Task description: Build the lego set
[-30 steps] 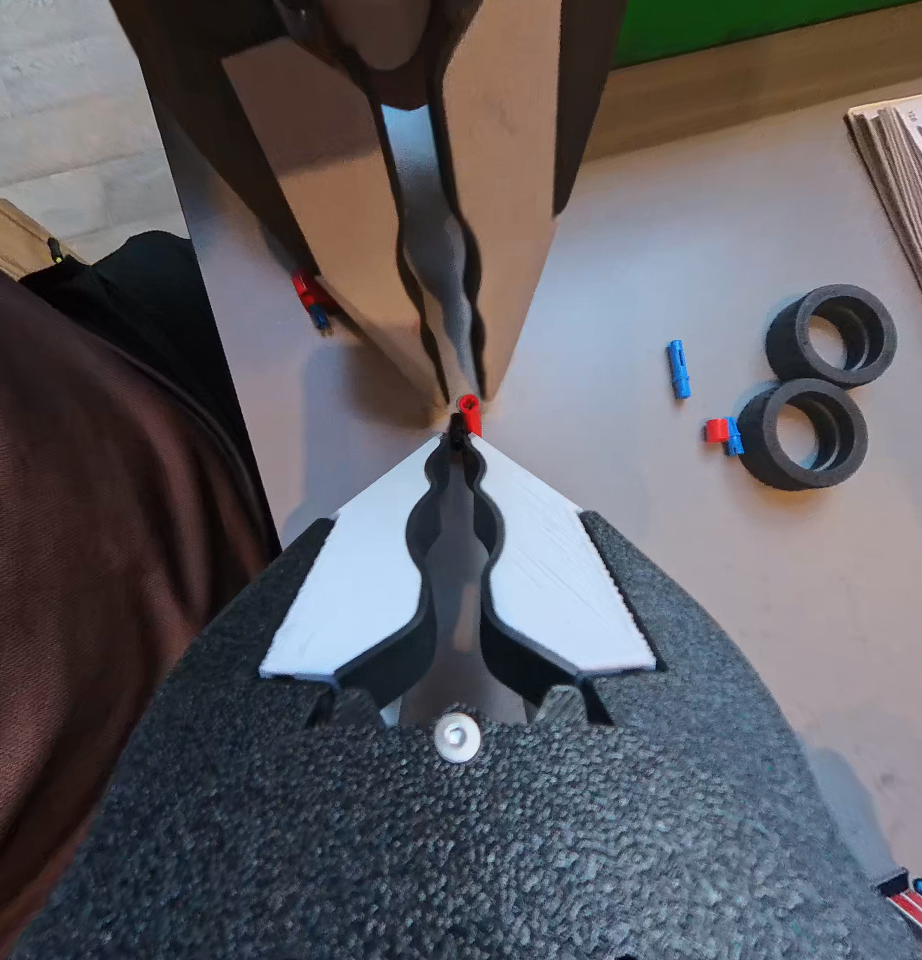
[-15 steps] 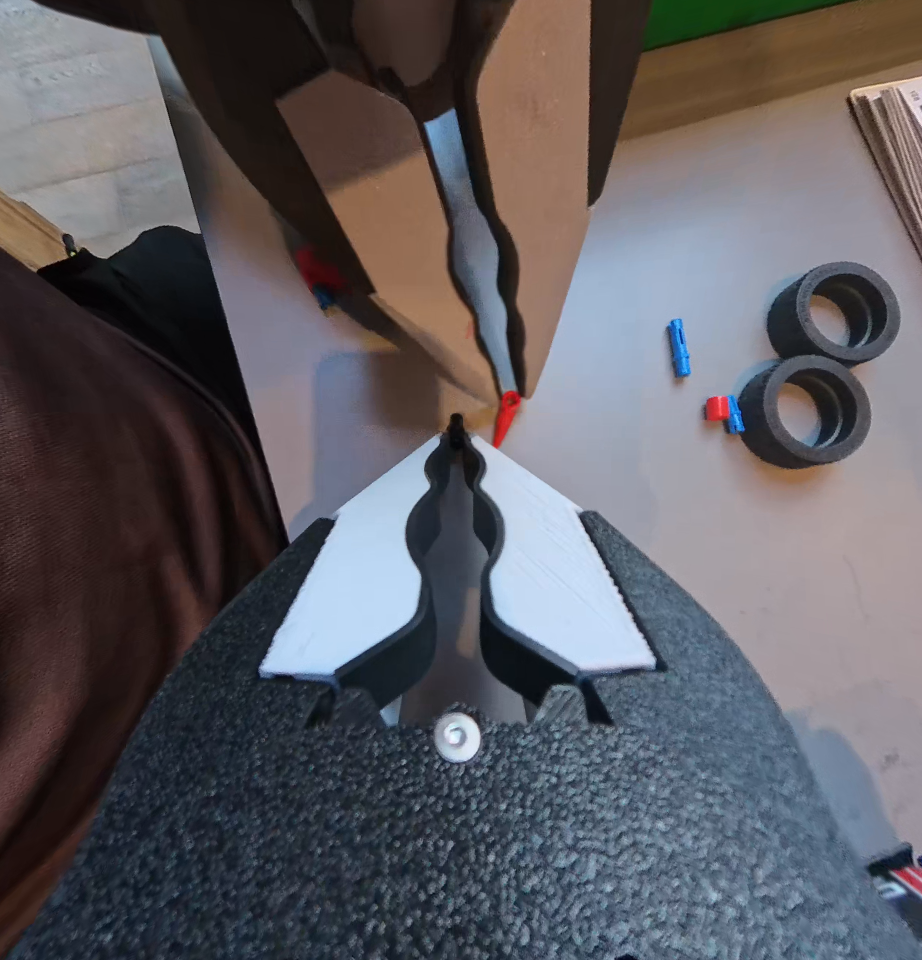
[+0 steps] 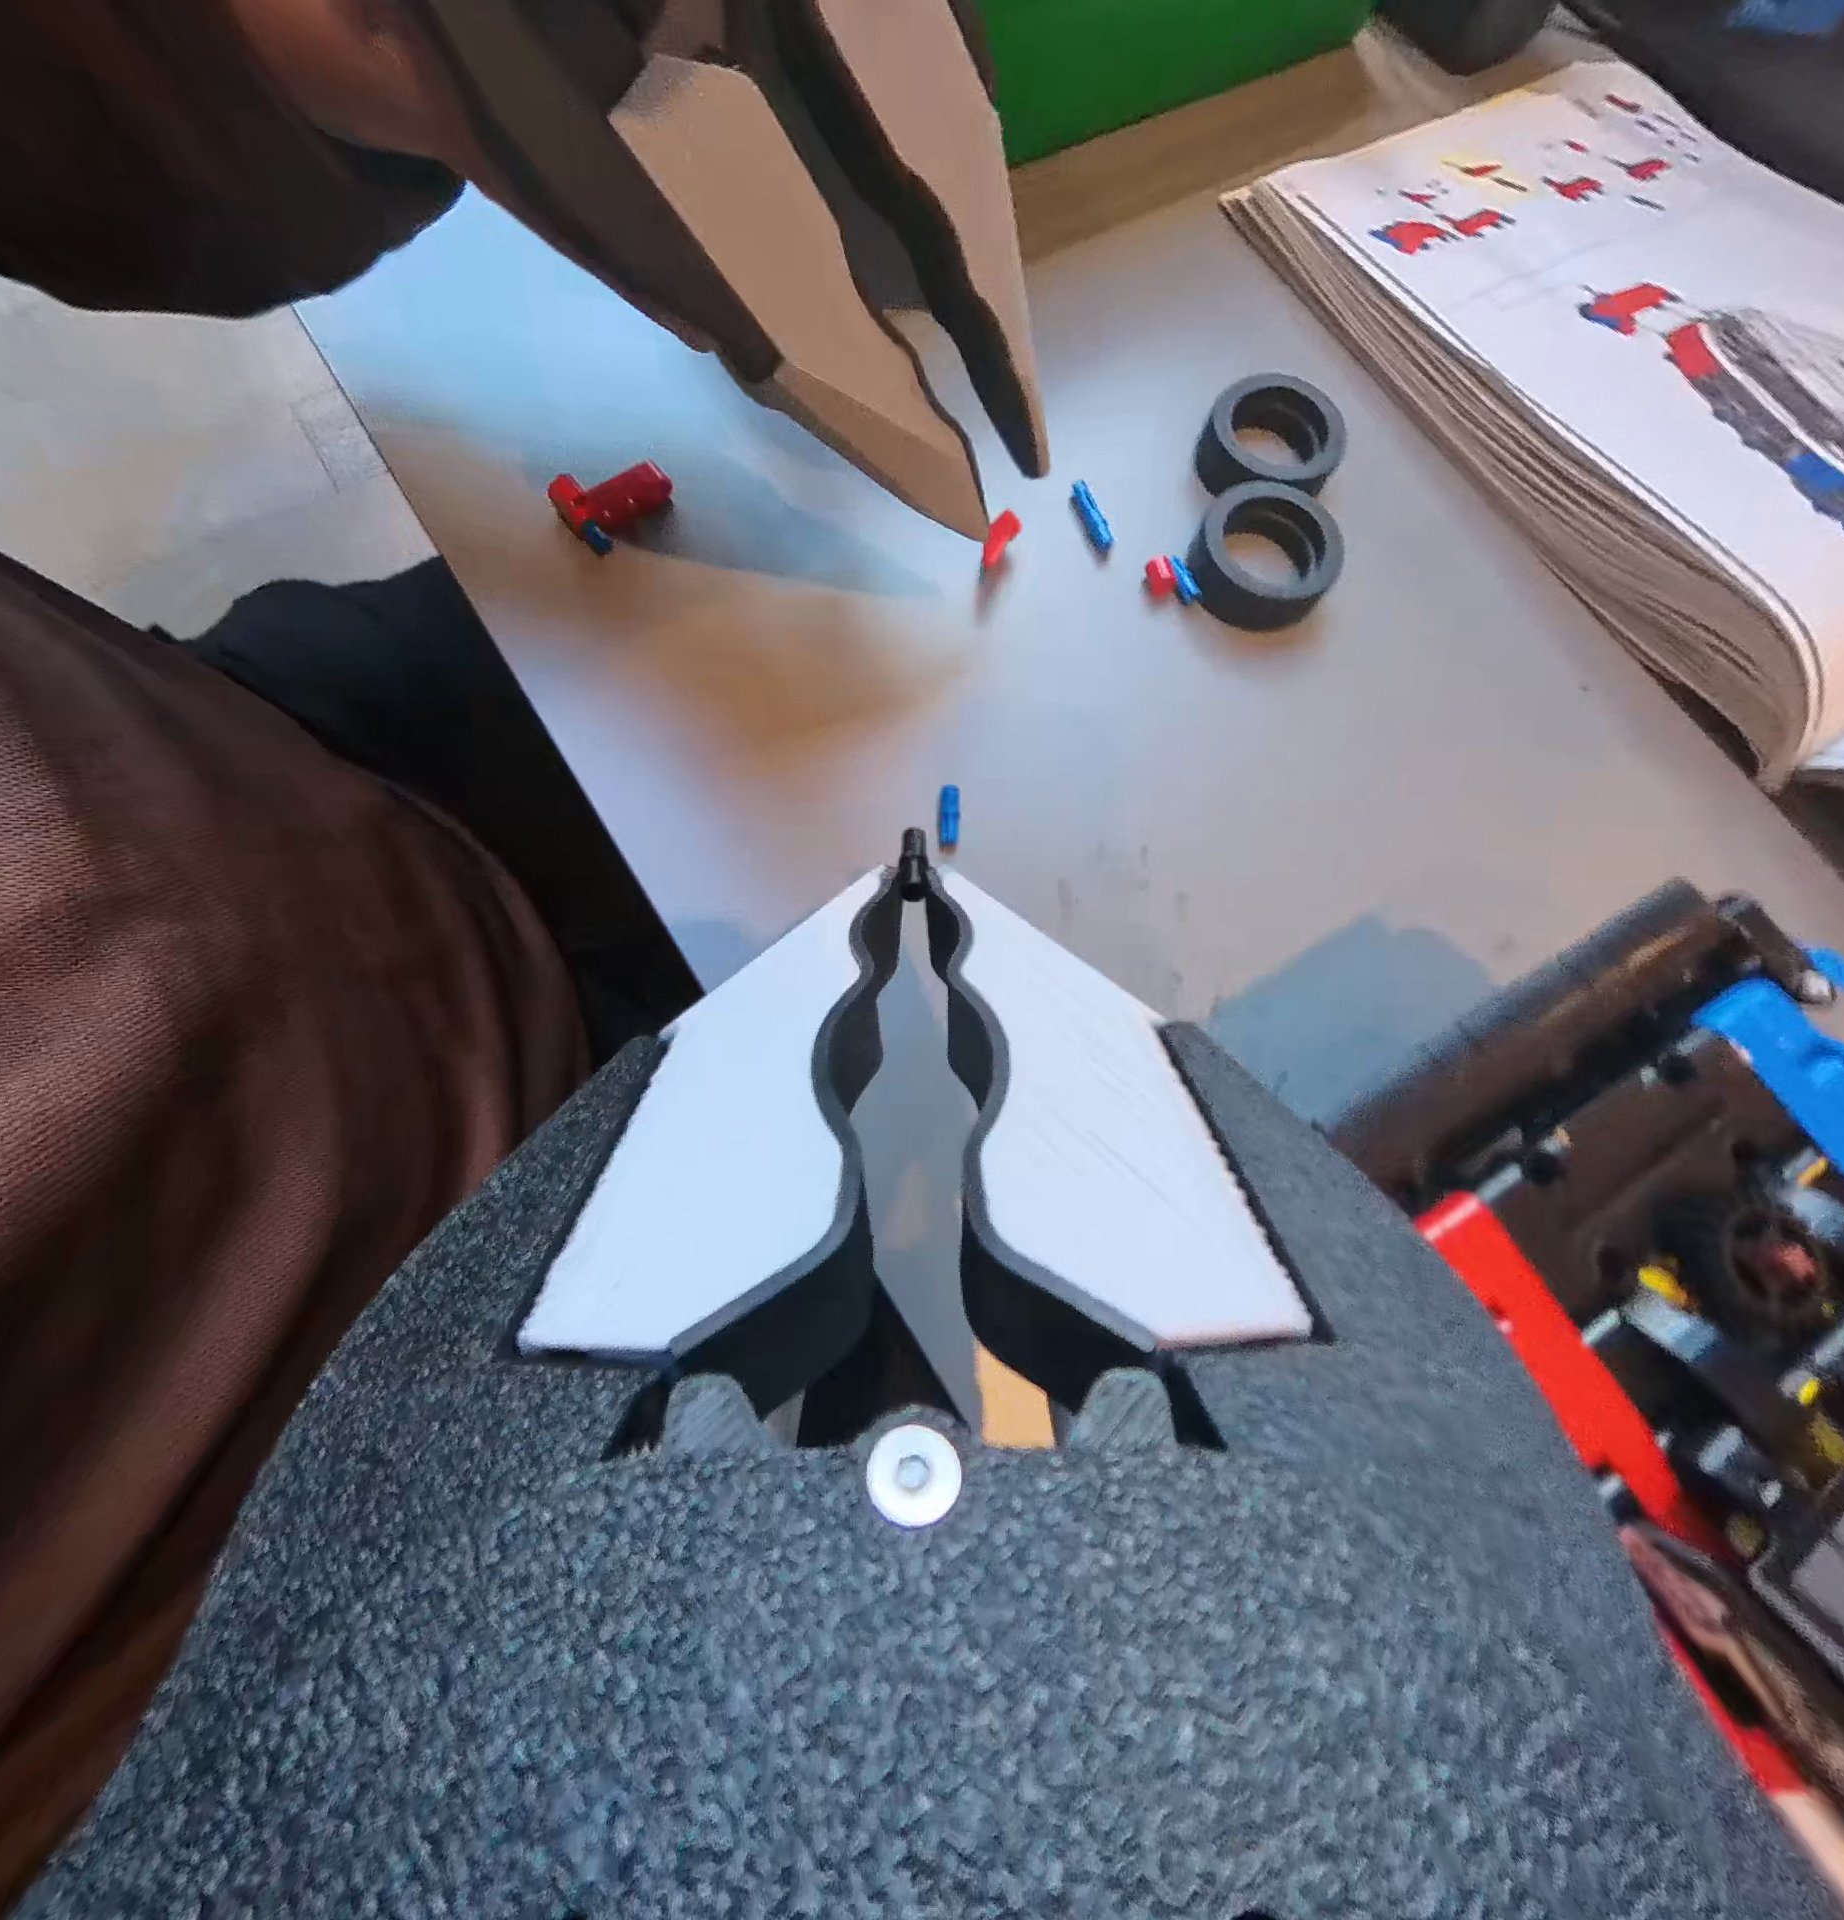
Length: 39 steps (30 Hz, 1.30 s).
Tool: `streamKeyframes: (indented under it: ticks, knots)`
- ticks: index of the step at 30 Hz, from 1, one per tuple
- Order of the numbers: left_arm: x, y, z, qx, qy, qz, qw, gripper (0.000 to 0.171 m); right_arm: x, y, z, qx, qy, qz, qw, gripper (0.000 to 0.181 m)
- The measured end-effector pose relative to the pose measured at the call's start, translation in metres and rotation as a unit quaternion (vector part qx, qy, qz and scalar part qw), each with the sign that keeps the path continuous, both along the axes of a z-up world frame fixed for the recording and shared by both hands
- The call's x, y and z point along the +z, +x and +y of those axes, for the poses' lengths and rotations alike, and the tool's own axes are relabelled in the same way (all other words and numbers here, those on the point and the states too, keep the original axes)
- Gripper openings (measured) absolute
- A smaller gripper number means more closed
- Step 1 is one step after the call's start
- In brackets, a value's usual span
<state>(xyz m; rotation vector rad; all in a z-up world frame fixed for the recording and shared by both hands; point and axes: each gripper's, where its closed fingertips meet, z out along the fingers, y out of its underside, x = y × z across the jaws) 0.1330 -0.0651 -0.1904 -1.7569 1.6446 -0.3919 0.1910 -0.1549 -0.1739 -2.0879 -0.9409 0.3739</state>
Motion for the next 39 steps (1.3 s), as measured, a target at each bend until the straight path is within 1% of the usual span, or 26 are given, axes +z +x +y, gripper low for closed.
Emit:
streamKeyframes:
  ticks: [3,4,6,8,12,14,16,17,19,21,24,25,26,28,29,31,33,37,39]
  knots:
    - [-0.010,0.005,-0.004,-0.004,-0.032,0.008,0.999,0.013,-0.006,0.005,-0.006,-0.010,-0.010,0.010,1.000,0.003]
    - [-0.013,0.007,-0.011,-0.019,-0.051,0.012,0.998,0.015,-0.006,0.005,-0.008,-0.010,-0.011,0.009,1.000,0.003]
    - [-0.005,0.019,-0.036,-0.063,-0.079,-0.017,0.995,0.019,-0.004,0.008,-0.011,-0.010,-0.002,0.008,1.000,0.003]
    - [-0.001,0.030,-0.055,-0.099,-0.086,-0.032,0.991,0.018,-0.002,0.008,-0.015,-0.009,0.001,0.014,1.000,0.003]
    - [-0.012,0.044,-0.065,-0.126,-0.086,-0.011,0.988,0.018,0.002,0.008,-0.019,-0.004,0.000,0.026,1.000,0.003]
    - [-0.022,0.046,-0.066,-0.133,-0.091,0.012,0.987,0.014,0.005,0.007,-0.021,-0.002,0.005,0.027,1.000,0.003]
    - [-0.036,0.042,-0.062,-0.126,-0.089,0.043,0.987,0.005,0.009,0.006,-0.022,0.002,0.010,0.031,0.999,0.003]
    - [-0.034,0.044,-0.058,-0.117,-0.089,0.032,0.989,0.003,0.010,0.005,-0.023,0.003,0.011,0.032,0.999,0.003]
    - [-0.035,0.041,-0.045,-0.088,-0.078,0.039,0.992,0.003,0.010,0.001,-0.024,0.009,0.009,0.035,0.999,0.003]
    - [-0.035,0.035,-0.022,-0.046,-0.049,0.052,0.996,0.002,0.008,-0.003,-0.024,0.015,0.006,0.036,0.999,0.003]
    - [-0.034,0.021,0.011,0.013,-0.001,0.080,0.997,0.003,0.002,-0.012,-0.024,0.027,-0.002,0.035,0.999,0.003]
    - [-0.033,0.019,0.015,0.021,-0.003,0.079,0.997,0.003,0.001,-0.015,-0.025,0.031,-0.004,0.034,0.999,0.003]
    - [-0.032,0.019,0.015,0.023,-0.017,0.072,0.997,0.007,-0.001,-0.018,-0.025,0.034,-0.005,0.031,0.999,0.003]
    - [-0.030,0.018,0.013,0.025,-0.050,0.054,0.997,0.023,-0.004,-0.020,-0.025,0.037,-0.008,0.027,0.999,0.003]
    - [-0.029,0.015,0.015,0.032,-0.055,0.050,0.997,0.027,-0.005,-0.021,-0.025,0.037,-0.009,0.028,0.999,0.003]
    - [-0.025,0.006,0.019,0.045,-0.044,0.048,0.997,0.031,-0.006,-0.022,-0.025,0.036,-0.013,0.031,0.999,0.003]
    - [-0.018,-0.005,0.016,0.052,-0.038,0.048,0.997,0.039,-0.006,-0.022,-0.023,0.032,-0.014,0.035,0.999,0.003]
    - [0.012,-0.034,-0.006,0.060,-0.013,0.017,0.998,0.043,-0.007,-0.029,-0.018,0.029,-0.024,0.054,0.998,0.003]
    - [0.016,-0.053,-0.020,0.056,-0.021,0.016,0.998,0.044,-0.011,-0.035,-0.013,0.031,-0.033,0.058,0.997,0.003]
